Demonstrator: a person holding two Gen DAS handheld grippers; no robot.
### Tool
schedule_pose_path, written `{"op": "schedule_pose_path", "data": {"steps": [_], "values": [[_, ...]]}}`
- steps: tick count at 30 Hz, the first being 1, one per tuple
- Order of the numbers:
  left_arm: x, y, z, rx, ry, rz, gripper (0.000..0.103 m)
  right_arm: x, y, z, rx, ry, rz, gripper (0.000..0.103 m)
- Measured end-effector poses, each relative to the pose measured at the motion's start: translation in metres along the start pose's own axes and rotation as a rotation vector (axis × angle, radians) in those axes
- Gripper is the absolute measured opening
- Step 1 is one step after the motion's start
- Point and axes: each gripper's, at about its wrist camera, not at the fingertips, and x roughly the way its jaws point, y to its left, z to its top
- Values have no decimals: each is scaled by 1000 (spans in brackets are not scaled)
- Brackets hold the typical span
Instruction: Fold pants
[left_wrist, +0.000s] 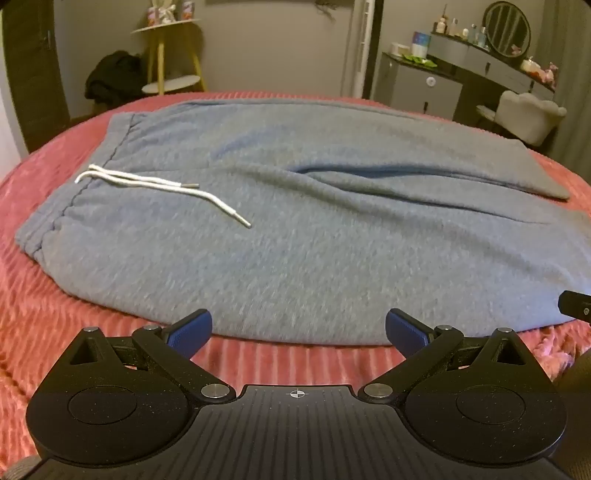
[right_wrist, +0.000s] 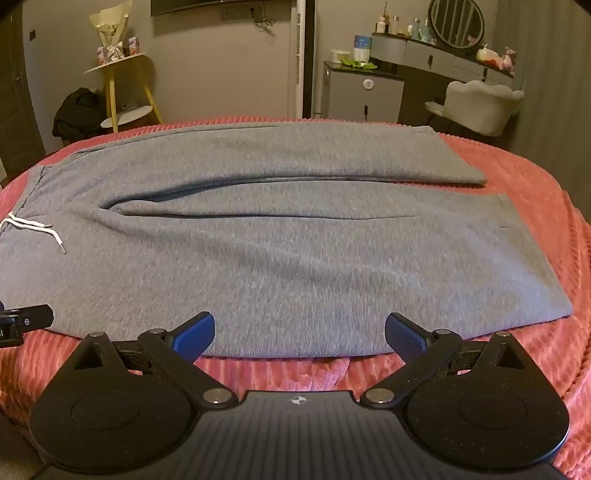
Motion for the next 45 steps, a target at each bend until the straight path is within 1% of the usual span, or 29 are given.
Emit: {"op": "schedule_pose_path", "data": {"steps": [10,11,22,45], "values": [[3,1,-1,-11,16,5,103,-5,-1,-4,14,3,4,99],[3,1,-1,-12,16,4,103,1,-2,-1,9,10,7,99],[4,2,-1,-15,25,3,103,1,0,0,15,10,11,99],[4,3,-2,-23,39,-14,103,0,-3,-1,21,4,16,99]]}}
